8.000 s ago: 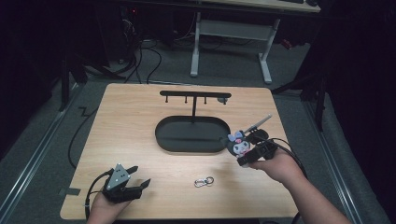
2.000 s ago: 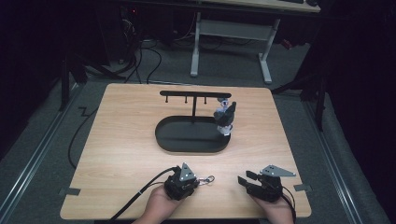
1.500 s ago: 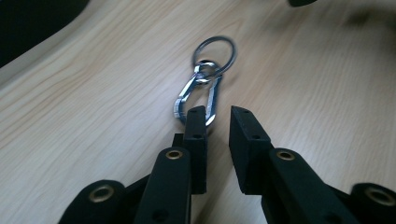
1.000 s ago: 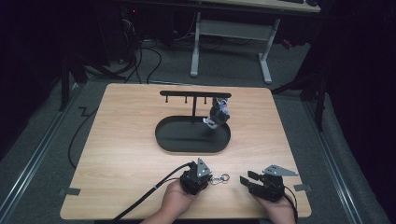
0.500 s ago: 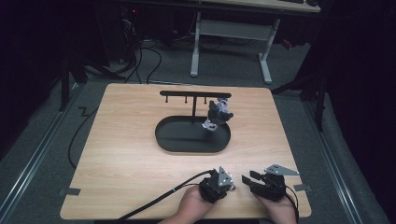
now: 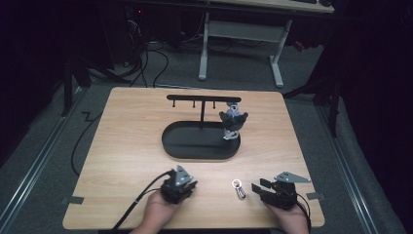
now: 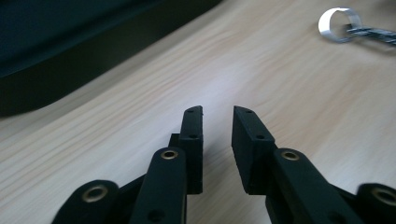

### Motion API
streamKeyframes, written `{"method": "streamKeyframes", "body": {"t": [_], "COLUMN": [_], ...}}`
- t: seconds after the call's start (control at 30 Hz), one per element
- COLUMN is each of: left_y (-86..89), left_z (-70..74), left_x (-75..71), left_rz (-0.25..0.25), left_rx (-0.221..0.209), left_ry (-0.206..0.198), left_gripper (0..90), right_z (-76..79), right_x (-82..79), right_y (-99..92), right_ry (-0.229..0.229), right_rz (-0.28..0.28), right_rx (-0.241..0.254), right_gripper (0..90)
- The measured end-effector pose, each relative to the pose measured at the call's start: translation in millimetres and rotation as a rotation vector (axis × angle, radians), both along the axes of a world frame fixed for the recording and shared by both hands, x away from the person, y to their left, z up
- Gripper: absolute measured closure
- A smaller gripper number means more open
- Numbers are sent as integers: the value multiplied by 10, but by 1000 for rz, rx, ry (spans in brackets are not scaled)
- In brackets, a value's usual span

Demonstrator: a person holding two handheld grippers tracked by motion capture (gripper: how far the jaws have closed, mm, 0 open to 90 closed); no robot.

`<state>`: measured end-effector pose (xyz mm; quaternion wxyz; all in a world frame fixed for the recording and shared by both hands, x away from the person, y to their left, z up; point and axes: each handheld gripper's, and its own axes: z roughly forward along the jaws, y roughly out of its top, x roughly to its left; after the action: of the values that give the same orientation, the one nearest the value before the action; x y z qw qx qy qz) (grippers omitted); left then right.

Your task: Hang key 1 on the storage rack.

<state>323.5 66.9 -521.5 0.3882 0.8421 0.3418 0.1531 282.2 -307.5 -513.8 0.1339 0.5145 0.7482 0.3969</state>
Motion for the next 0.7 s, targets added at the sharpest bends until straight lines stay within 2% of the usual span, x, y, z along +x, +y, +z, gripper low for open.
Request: {"method": "streamKeyframes", "body": {"t": [0.03,0.07,0.1,0.13,0.17,0.2,0.23,0.3,0.33,0.37,0.43,0.47,0.5,0.53,0.6,0.7], "left_y": [275,275,411,680,811,932,932,1150,1267,1267,1368,1383,1383,1379,1375,1365], "left_z": [22,22,32,43,47,47,47,28,-14,-14,-73,-75,-53,-36,-34,-47], "left_x": [13,13,20,34,35,34,34,7,-40,-40,-141,-162,-175,-181,-182,-160], "left_rz": [44,44,67,119,144,169,169,213,236,236,244,242,223,205,204,191], "left_rx": [6,6,14,23,14,2,2,-9,-31,-31,-76,-80,-81,-72,-59,-69], "left_ry": [-13,-13,-18,-24,-21,-19,-19,-22,-28,-28,-28,-20,-14,-27,-43,-40], "left_gripper": [692,679,658,643,627,604,575,545,508,485,471,472,464,423,397,367], "right_z": [-8,-12,-16,-21,-25,-29,-29,-36,-43,-43,-50,-51,-52,-54,-51,-47], "right_x": [2,4,5,5,4,6,6,6,9,9,10,9,13,19,17,9], "right_y": [4,7,10,14,19,24,24,36,41,41,42,42,40,33,34,41], "right_ry": [4,1,2,5,8,7,7,11,8,8,4,8,8,3,2,-9], "right_rz": [3,4,4,5,4,4,4,3,1,1,-9,-18,-22,-24,-40,-54], "right_rx": [-9,-12,-16,-20,-25,-31,-31,-41,-50,-50,-59,-60,-61,-62,-66,-76], "right_gripper": [538,540,540,542,543,543,543,544,544,544,544,542,540,539,540,541]}}
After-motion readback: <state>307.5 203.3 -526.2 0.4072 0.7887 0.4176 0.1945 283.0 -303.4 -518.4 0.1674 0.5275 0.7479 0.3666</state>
